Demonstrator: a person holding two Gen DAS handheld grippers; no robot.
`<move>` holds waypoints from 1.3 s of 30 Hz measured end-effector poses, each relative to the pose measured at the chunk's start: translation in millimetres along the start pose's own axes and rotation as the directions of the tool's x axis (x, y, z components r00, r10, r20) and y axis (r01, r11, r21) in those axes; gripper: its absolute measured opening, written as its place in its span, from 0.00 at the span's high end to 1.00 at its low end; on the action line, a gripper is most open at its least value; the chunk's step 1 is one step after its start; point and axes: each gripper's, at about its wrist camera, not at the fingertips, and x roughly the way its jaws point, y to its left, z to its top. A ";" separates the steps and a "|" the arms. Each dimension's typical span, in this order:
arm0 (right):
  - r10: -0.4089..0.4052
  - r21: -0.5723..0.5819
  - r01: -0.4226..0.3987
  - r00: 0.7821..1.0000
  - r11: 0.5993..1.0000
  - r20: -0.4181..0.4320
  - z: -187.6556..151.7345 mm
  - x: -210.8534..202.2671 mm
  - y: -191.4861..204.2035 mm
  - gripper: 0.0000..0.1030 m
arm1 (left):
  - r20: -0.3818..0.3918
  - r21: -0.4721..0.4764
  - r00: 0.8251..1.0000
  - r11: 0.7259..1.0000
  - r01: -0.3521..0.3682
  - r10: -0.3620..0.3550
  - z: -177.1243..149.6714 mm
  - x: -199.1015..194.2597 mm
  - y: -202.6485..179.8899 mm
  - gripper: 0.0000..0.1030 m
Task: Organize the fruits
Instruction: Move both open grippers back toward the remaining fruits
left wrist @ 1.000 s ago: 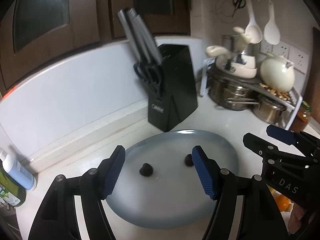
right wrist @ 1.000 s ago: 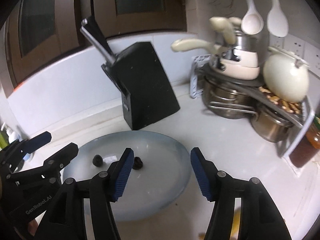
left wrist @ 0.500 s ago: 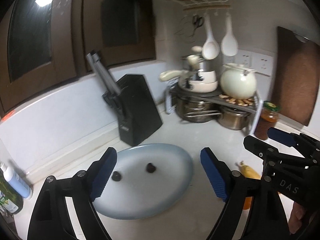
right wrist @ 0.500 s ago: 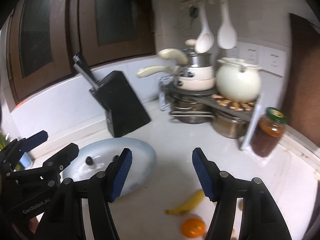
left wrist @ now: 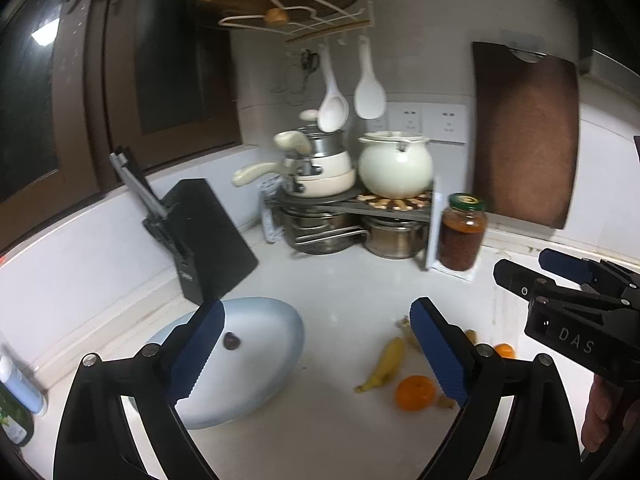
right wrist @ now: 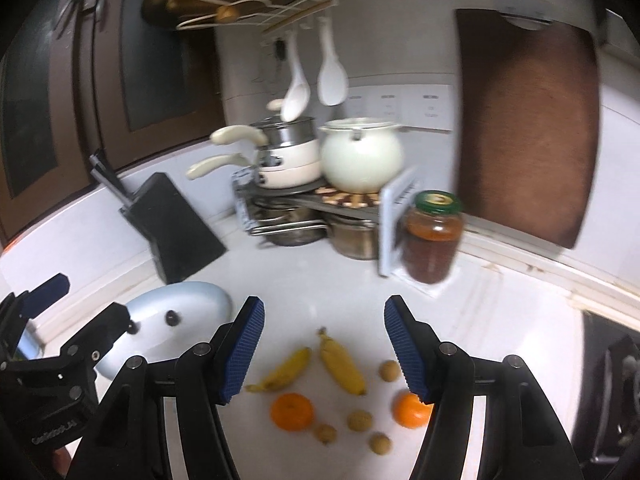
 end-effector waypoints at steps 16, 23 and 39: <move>-0.095 0.043 0.097 0.995 0.994 -0.040 -39.0 -23.5 -41.8 0.38 | -0.035 0.046 0.994 0.993 0.107 -0.105 -25.9 2.9 -45.0 0.05; -0.103 0.050 0.108 0.990 0.993 -0.091 -59.5 -15.4 -49.0 0.38 | -0.073 0.064 0.989 0.989 0.133 -0.129 -41.8 13.8 -52.0 0.06; -0.095 0.056 0.109 0.973 0.992 -0.208 -94.1 18.6 -50.1 0.38 | -0.181 0.082 0.968 0.978 0.191 -0.174 -70.3 53.4 -57.9 0.16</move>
